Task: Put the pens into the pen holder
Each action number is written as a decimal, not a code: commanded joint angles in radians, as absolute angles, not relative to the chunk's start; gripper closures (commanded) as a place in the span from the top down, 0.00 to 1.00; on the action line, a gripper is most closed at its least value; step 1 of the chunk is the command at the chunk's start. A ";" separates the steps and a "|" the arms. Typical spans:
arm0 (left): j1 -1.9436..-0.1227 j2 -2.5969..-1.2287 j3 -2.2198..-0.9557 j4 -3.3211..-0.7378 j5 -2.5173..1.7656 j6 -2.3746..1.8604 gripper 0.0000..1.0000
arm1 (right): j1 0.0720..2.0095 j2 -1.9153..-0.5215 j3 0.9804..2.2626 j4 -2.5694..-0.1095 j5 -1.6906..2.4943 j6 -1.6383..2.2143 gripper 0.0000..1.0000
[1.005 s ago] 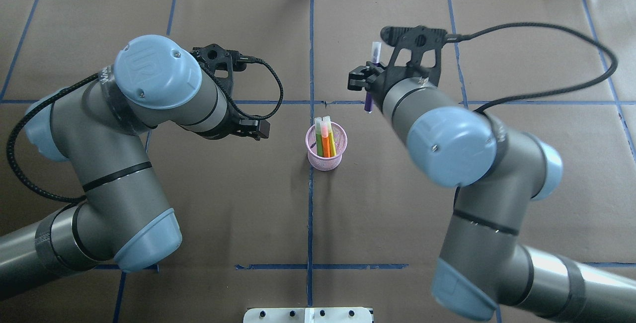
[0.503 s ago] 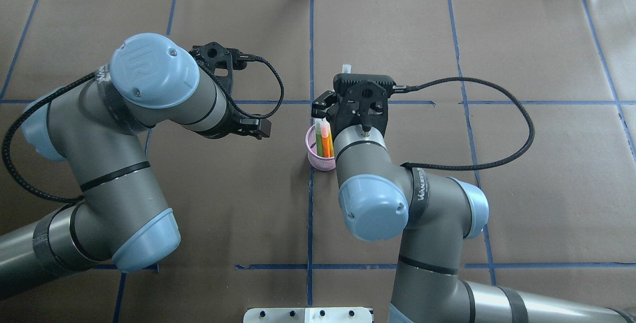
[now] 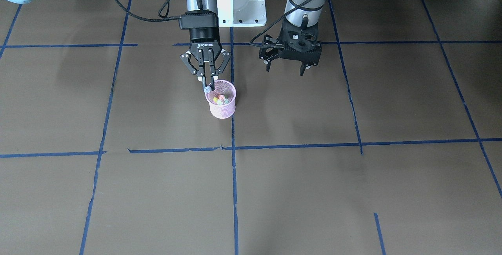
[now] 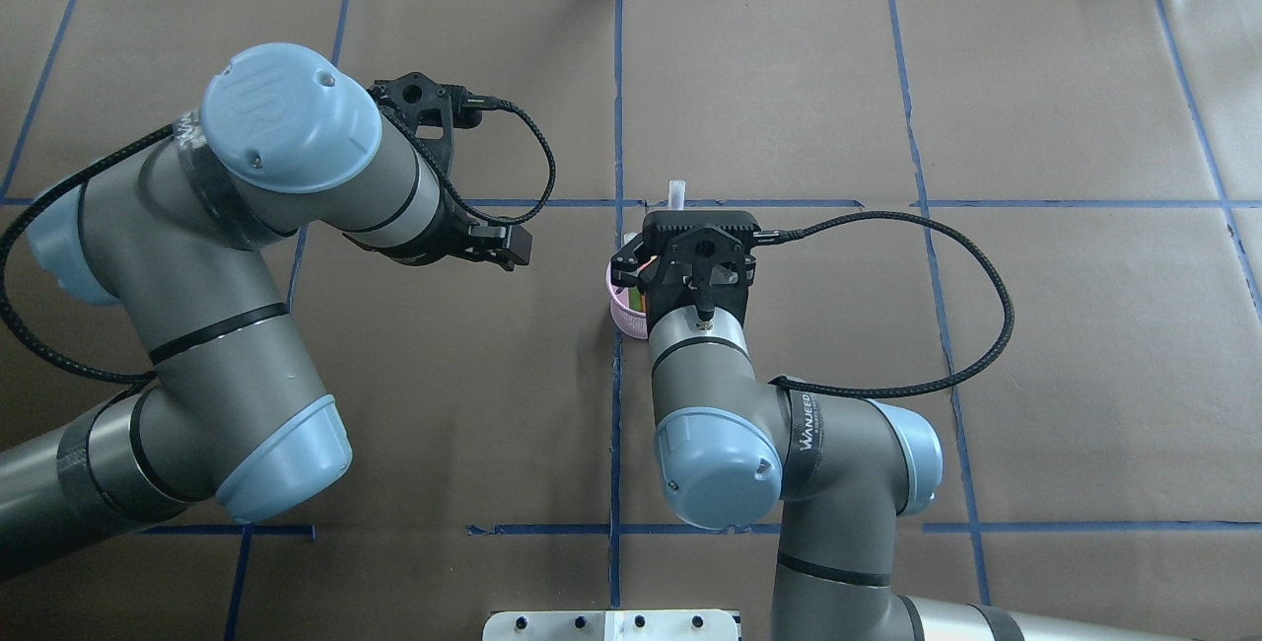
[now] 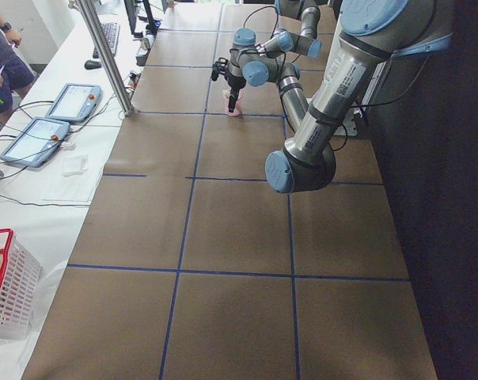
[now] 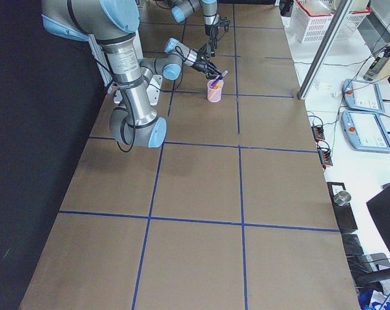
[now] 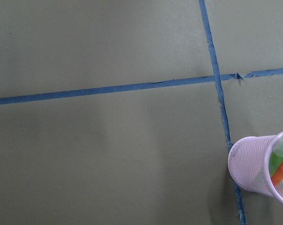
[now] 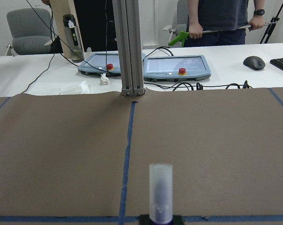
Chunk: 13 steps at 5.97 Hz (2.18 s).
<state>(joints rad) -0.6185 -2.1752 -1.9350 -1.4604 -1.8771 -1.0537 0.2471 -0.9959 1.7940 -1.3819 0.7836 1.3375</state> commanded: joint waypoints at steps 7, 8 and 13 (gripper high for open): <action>-0.653 -2.174 -1.937 -1.444 -1.911 -1.052 1.00 | 0.458 -0.968 1.891 -1.530 1.414 1.373 1.00; -0.702 -2.162 -1.931 -1.433 -1.990 -0.995 1.00 | 0.548 -0.966 1.932 -1.637 1.587 1.309 1.00; -1.134 -1.993 -1.838 -1.275 -2.190 -0.224 1.00 | 1.103 -1.232 1.950 -1.766 2.185 0.435 1.00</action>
